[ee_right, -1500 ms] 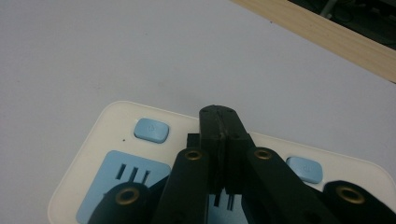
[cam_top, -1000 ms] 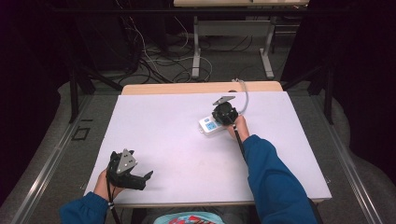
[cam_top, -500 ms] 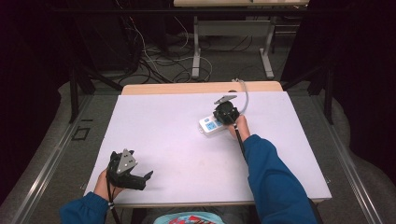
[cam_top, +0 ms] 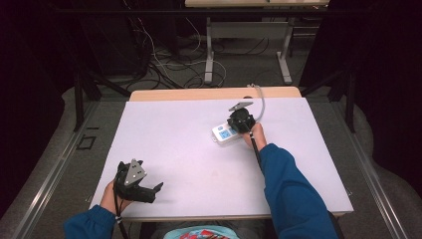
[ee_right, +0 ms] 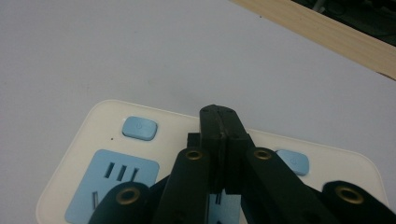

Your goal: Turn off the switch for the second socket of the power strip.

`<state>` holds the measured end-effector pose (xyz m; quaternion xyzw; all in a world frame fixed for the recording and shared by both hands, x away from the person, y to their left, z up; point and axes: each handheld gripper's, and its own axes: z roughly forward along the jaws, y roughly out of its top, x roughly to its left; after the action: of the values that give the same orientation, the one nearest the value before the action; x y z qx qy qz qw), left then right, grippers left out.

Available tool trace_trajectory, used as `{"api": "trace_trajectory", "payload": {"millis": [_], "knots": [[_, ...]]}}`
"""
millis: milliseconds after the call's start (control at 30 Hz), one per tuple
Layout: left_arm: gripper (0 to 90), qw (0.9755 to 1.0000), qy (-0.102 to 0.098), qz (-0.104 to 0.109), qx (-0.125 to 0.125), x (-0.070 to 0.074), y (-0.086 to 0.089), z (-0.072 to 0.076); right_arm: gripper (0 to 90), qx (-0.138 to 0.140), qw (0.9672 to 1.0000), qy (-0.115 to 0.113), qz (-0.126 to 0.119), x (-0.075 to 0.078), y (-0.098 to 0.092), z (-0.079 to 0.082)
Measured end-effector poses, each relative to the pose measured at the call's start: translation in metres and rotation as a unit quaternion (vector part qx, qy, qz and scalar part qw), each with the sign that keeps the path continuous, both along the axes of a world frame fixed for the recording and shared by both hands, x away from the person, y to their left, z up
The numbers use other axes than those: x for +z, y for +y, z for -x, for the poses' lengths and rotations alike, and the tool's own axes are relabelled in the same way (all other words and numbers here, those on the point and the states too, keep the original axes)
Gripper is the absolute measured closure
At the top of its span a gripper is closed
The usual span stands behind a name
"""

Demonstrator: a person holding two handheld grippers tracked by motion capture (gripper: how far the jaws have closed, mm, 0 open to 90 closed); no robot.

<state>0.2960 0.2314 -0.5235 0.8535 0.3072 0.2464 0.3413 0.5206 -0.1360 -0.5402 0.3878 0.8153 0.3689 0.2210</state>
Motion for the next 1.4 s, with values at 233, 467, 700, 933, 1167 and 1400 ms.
{"api": "trace_trajectory", "payload": {"millis": [233,467,700,933,1167,1400], "knots": [[0.4,1.0,0.0,0.0,0.0,0.0,0.0,0.0,90.0,-0.003,1.0,0.001,-0.003,-0.001,-0.0003,-0.0006],[0.4,1.0,0.002,0.002,0.001,-0.0004,-0.0001,0.0001,90.0,-0.001,1.0,0.002,-0.003,-0.0007,-0.0007,-0.0007],[0.4,1.0,-0.001,0.003,0.002,-0.0003,-0.0002,0.0004,90.0,0.0,1.0,0.001,-0.003,-0.0007,-0.0008,-0.0007],[0.5,1.0,0.0,0.004,0.001,-0.0003,-0.0004,0.0004,90.0,-0.001,1.0,0.002,-0.003,-0.0007,-0.001,-0.0007],[0.5,1.0,0.0,0.001,0.0,0.0,-0.0001,0.0002,90.0,0.0,1.0,0.0,-0.007,-0.001,-0.0003,-0.0005],[0.5,1.0,0.0,0.001,0.0,0.0,-0.0001,0.0003,90.0,-0.001,1.0,0.003,-0.004,-0.0006,-0.0011,-0.0007]]}}
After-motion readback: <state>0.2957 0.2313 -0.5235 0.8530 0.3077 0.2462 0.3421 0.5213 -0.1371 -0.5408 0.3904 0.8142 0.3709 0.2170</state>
